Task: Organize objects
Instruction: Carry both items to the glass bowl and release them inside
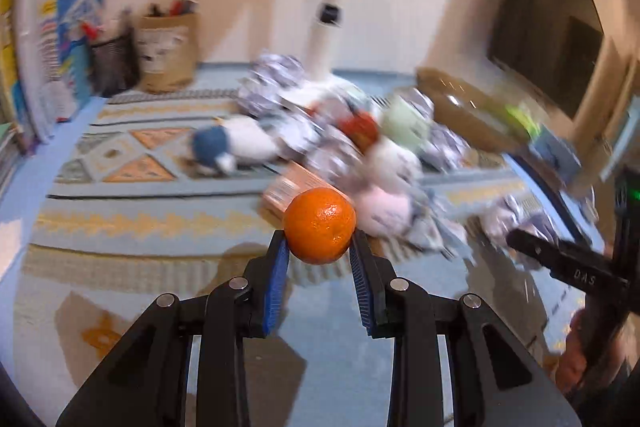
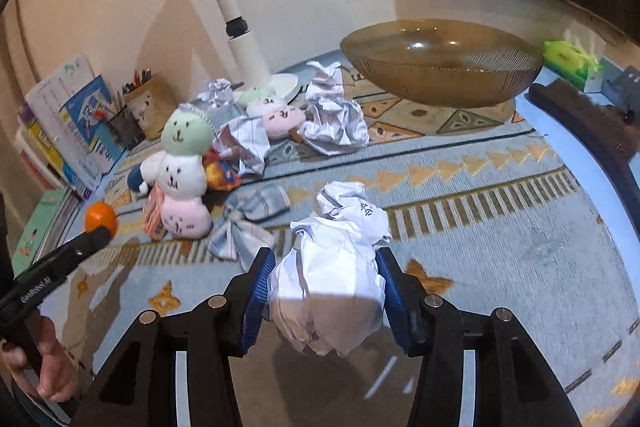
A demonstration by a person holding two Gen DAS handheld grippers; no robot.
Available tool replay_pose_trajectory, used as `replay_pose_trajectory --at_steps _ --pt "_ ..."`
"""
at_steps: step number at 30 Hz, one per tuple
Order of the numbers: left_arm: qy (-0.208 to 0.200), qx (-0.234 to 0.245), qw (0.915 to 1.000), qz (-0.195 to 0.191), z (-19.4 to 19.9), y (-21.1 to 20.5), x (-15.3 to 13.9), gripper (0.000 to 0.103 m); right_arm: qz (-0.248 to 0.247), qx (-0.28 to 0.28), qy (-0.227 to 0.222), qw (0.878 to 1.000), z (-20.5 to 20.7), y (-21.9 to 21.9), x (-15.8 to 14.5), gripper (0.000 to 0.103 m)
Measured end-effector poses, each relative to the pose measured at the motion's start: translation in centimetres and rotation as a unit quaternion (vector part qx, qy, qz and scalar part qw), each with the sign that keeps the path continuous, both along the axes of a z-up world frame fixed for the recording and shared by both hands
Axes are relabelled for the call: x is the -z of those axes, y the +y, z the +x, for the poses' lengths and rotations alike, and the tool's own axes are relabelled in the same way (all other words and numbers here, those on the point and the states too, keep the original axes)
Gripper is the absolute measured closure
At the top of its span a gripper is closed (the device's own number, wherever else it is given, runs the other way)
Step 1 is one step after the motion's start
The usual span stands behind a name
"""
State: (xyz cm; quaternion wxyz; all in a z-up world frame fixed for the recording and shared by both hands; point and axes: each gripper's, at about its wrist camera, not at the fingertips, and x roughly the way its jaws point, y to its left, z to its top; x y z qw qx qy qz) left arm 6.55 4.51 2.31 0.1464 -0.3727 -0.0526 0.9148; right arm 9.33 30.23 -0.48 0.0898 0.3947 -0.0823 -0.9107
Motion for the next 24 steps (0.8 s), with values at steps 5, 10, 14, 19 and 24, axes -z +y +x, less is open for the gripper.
replay_pose_trajectory --at_steps 5,10,14,19,24 --pt "-0.013 0.026 0.9994 -0.016 0.5 2.7 0.7 0.075 -0.014 -0.019 0.003 1.000 1.4 0.3 0.4 0.036" --pt "-0.027 0.044 0.9982 -0.033 0.2 4.0 1.5 0.075 -0.044 -0.015 0.000 0.999 2.6 1.2 0.4 0.018" --pt "-0.034 0.050 0.9974 -0.038 0.1 4.8 2.0 0.075 -0.060 -0.013 -0.014 0.998 2.8 1.5 1.3 0.017" --pt "-0.034 0.063 0.9965 -0.045 0.3 5.8 2.1 0.075 -0.048 0.007 -0.026 0.998 1.1 0.3 1.4 0.017" --pt "-0.035 0.077 0.9952 -0.050 0.2 7.1 1.7 0.075 -0.002 0.008 -0.030 1.000 0.7 0.1 1.7 0.056"
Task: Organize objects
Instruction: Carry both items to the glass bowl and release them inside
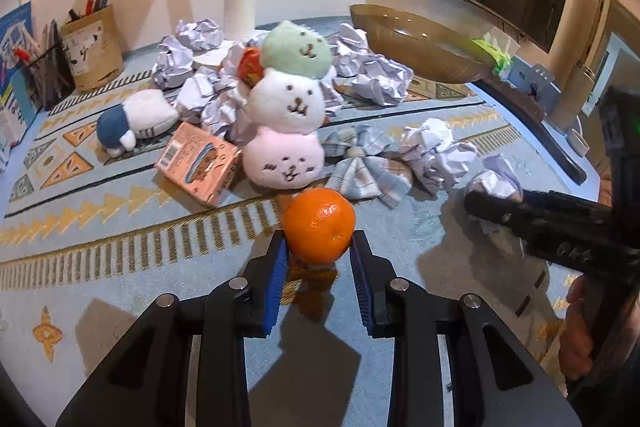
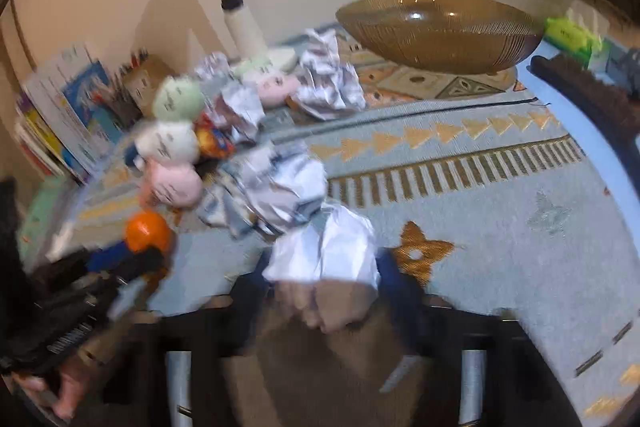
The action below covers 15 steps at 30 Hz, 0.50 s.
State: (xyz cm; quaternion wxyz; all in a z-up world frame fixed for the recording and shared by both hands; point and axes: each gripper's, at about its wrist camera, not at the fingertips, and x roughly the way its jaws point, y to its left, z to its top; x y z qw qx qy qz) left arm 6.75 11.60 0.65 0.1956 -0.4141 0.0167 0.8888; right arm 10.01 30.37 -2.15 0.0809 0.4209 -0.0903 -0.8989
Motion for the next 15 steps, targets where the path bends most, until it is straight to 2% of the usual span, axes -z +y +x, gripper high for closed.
replay_pose_trajectory --at_steps 3,7,12,15 --pt "0.005 0.015 0.9999 0.005 -0.4 1.0 -1.1 0.075 -0.031 0.009 0.013 0.999 0.5 1.6 -0.7 0.057" --pt "0.018 0.054 0.9983 0.011 -2.2 3.4 -3.9 0.075 -0.017 0.034 0.046 0.998 0.2 4.4 -3.8 0.057" --pt "0.028 0.081 0.9946 0.059 -8.1 7.3 -8.9 0.075 0.012 0.106 0.094 0.990 -2.9 8.8 -8.6 0.056" --pt "0.009 0.100 0.9932 0.059 -12.4 11.5 -9.7 0.074 -0.022 0.155 0.102 0.982 -5.6 11.9 -9.8 0.056"
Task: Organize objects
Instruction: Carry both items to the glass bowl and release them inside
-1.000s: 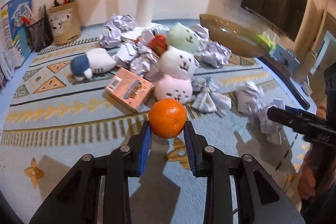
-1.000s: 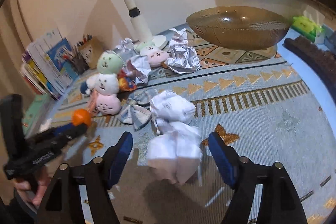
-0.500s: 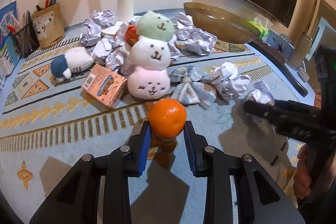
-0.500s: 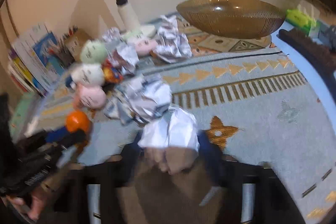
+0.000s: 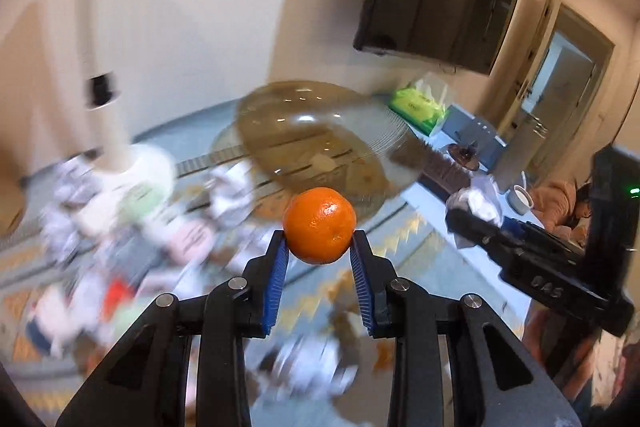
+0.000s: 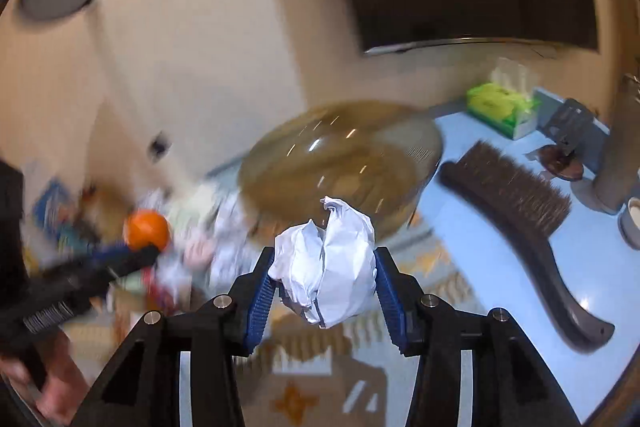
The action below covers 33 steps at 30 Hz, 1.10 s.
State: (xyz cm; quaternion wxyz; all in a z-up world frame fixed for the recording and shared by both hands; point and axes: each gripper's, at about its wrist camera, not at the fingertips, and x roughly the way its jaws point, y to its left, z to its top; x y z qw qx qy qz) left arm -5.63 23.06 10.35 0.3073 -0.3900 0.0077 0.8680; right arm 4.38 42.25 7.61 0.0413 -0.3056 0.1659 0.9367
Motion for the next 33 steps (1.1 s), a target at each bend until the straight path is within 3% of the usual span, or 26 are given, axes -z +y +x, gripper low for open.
replay_pose_trajectory --at_steps 4,7,9,10,11,13,18,20,24,27,28,29,30,31,33 --pt "0.001 0.004 0.9999 0.015 -2.8 3.7 0.3 0.074 -0.002 0.022 0.008 1.000 -3.5 1.5 -0.5 0.056" --pt "0.033 -0.007 0.9994 -0.005 -4.2 5.6 0.2 0.074 0.006 0.029 0.005 1.000 -5.7 2.0 -0.6 0.056" --pt "0.068 -0.018 0.9967 -0.040 -4.8 7.0 0.2 0.070 0.006 0.046 0.001 0.999 -7.2 2.6 -0.5 0.050" --pt "0.077 -0.015 0.9953 -0.057 -5.1 7.7 0.4 0.062 0.003 0.048 -0.005 0.999 -8.0 3.0 -0.3 0.037" --pt "0.079 -0.006 0.9944 -0.069 -5.5 8.3 0.5 0.061 -0.007 0.050 -0.015 0.999 -8.7 3.5 -0.1 0.029" --pt "0.069 0.000 0.9949 -0.074 -6.0 8.3 0.7 0.061 -0.031 0.055 -0.021 0.998 -8.8 4.6 0.2 0.028" --pt "0.072 -0.018 0.9958 -0.053 -4.9 4.8 -0.9 0.061 -0.019 0.075 -0.013 0.997 -5.4 5.2 -0.1 0.028" --pt "0.080 -0.028 0.9959 -0.031 -3.4 2.3 -2.4 0.061 0.021 0.100 -0.018 0.995 -3.5 4.0 -0.4 0.025" --pt "0.124 -0.065 0.9901 -0.004 1.0 -3.3 -5.9 0.061 0.022 0.030 -0.012 0.999 -0.6 0.9 -0.4 0.013" --pt "0.155 -0.096 0.9830 -0.024 4.8 -7.8 -7.9 0.061 0.021 -0.003 -0.014 1.000 0.9 -1.0 0.4 0.011" --pt "0.158 -0.106 0.9814 -0.029 5.6 -8.8 -8.1 0.056 0.027 -0.008 -0.017 0.999 1.3 -1.8 0.9 0.007" --pt "0.158 -0.123 0.9791 -0.033 6.7 -10.8 -8.1 0.029 0.028 -0.012 -0.022 0.999 1.4 -2.3 1.4 0.006" --pt "0.159 -0.134 0.9776 -0.029 7.2 -12.1 -7.9 0.011 0.025 -0.019 -0.028 0.999 1.5 -2.8 2.0 0.006" --pt "0.162 -0.151 0.9749 -0.024 8.0 -13.6 -7.5 0.001 0.022 -0.025 -0.030 0.999 1.5 -3.2 2.5 0.006" --pt "0.161 -0.189 0.9684 -0.024 9.1 -16.6 -5.7 0.001 0.040 -0.019 -0.037 0.998 1.7 -4.4 3.4 0.006"
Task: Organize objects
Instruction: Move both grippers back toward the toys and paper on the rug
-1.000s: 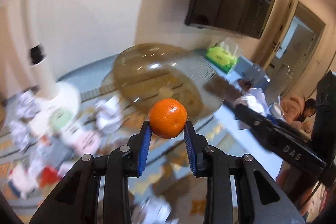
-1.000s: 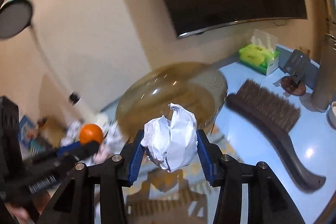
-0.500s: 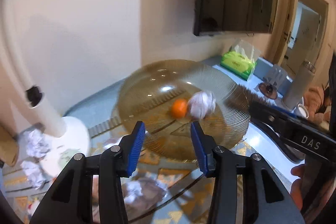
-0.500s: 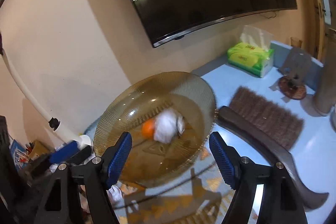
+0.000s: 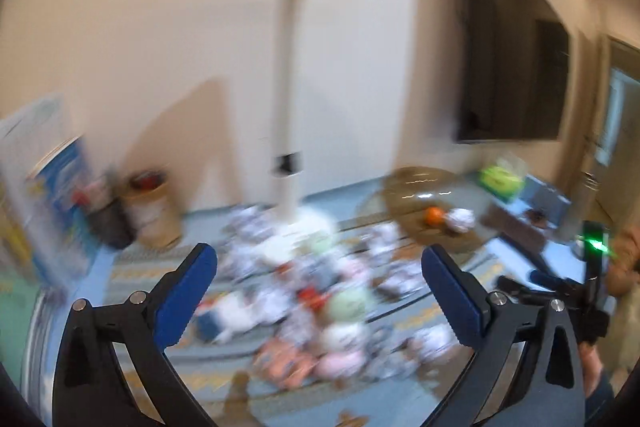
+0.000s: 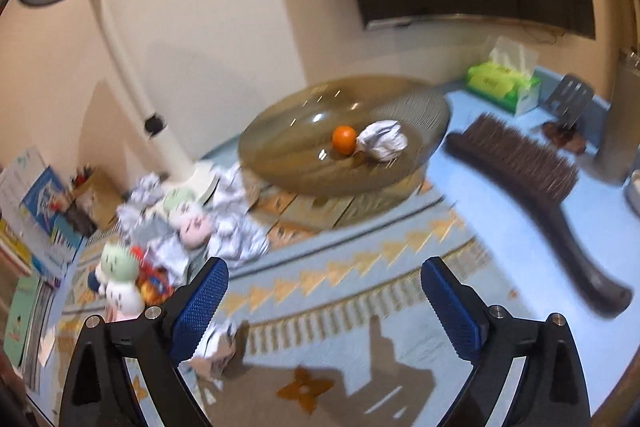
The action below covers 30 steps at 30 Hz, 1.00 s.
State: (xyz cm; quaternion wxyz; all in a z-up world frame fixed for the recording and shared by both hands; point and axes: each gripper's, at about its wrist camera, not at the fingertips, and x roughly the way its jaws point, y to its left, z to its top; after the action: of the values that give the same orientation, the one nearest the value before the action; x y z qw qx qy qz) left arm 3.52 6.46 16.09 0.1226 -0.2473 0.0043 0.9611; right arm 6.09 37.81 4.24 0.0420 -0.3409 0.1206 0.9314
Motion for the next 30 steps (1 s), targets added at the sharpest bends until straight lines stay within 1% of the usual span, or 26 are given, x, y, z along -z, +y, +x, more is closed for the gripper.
replay_pose_trajectory --at_steps 2,3,5,7,8,10,11,12,14,15,17,20,23,25,26,27,29,30 --pt "-0.037 -0.022 0.9991 -0.002 0.0 -2.4 3.0 0.001 0.034 0.004 0.003 0.999 0.1 -1.6 0.5 0.006" --pt "-0.047 -0.038 0.9982 -0.003 -0.1 -3.3 4.4 0.001 0.038 -0.003 0.008 0.999 0.2 -2.0 0.7 0.006" --pt "-0.075 -0.058 0.9955 -0.005 -0.3 -5.2 8.1 0.002 0.035 -0.024 0.021 0.999 0.2 -2.8 1.1 0.006" --pt "-0.088 -0.062 0.9942 -0.009 -0.3 -5.7 11.0 0.002 0.027 -0.034 0.027 0.999 0.1 -3.2 1.9 0.006" --pt "-0.094 -0.065 0.9934 -0.012 -0.3 -6.3 12.0 0.002 0.025 -0.034 0.023 0.999 0.0 -3.3 2.5 0.006" --pt "-0.108 -0.077 0.9905 -0.036 -0.6 -6.3 14.1 0.002 0.038 -0.033 0.008 0.999 -0.5 -3.4 2.9 0.006" --pt "-0.115 -0.078 0.9894 -0.040 -0.6 -6.4 14.8 0.002 0.037 -0.033 0.012 0.999 -0.4 -3.5 2.8 0.006" --pt "-0.123 -0.076 0.9885 -0.044 -0.6 -6.3 15.1 0.003 0.035 -0.034 0.014 0.999 -0.3 -3.5 2.8 0.006" --pt "-0.098 -0.070 0.9914 -0.050 -0.1 -5.9 14.6 0.002 0.034 -0.036 0.017 0.999 -0.2 -3.7 2.7 0.006" --pt "-0.094 -0.070 0.9915 -0.058 0.1 -5.7 14.6 0.002 0.034 -0.038 0.018 0.999 -0.1 -3.7 2.8 0.006" --pt "-0.104 -0.051 0.9905 -0.074 0.2 -4.8 14.9 0.002 0.034 -0.042 0.017 0.998 -0.2 -3.8 2.8 0.006" --pt "-0.105 -0.027 0.9897 -0.094 0.1 -3.6 14.9 0.002 0.037 -0.044 0.013 0.998 -0.4 -4.0 2.9 0.006" --pt "-0.127 -0.022 0.9849 -0.116 -1.1 -2.3 15.4 0.002 0.039 -0.045 0.013 0.998 -0.3 -4.1 2.9 0.006" --pt "-0.144 -0.032 0.9792 -0.139 -2.1 -1.7 16.1 0.002 0.043 -0.048 0.014 0.998 -0.2 -4.3 3.0 0.006" --pt "-0.157 -0.042 0.9749 -0.152 -2.7 -1.6 16.5 0.003 0.045 -0.049 0.014 0.998 -0.2 -4.4 3.0 0.006" --pt "-0.161 -0.046 0.9743 -0.151 -2.9 -1.7 16.5 0.004 0.047 -0.051 0.014 0.998 -0.2 -4.5 3.0 0.006" --pt "-0.162 -0.059 0.9755 -0.137 -2.9 -2.5 16.4 0.016 0.053 -0.053 0.014 0.997 -0.2 -4.8 3.0 0.006" --pt "-0.165 -0.074 0.9746 -0.132 -2.9 -3.1 16.4 0.020 0.056 -0.055 0.013 0.997 -0.2 -4.8 3.0 0.006"
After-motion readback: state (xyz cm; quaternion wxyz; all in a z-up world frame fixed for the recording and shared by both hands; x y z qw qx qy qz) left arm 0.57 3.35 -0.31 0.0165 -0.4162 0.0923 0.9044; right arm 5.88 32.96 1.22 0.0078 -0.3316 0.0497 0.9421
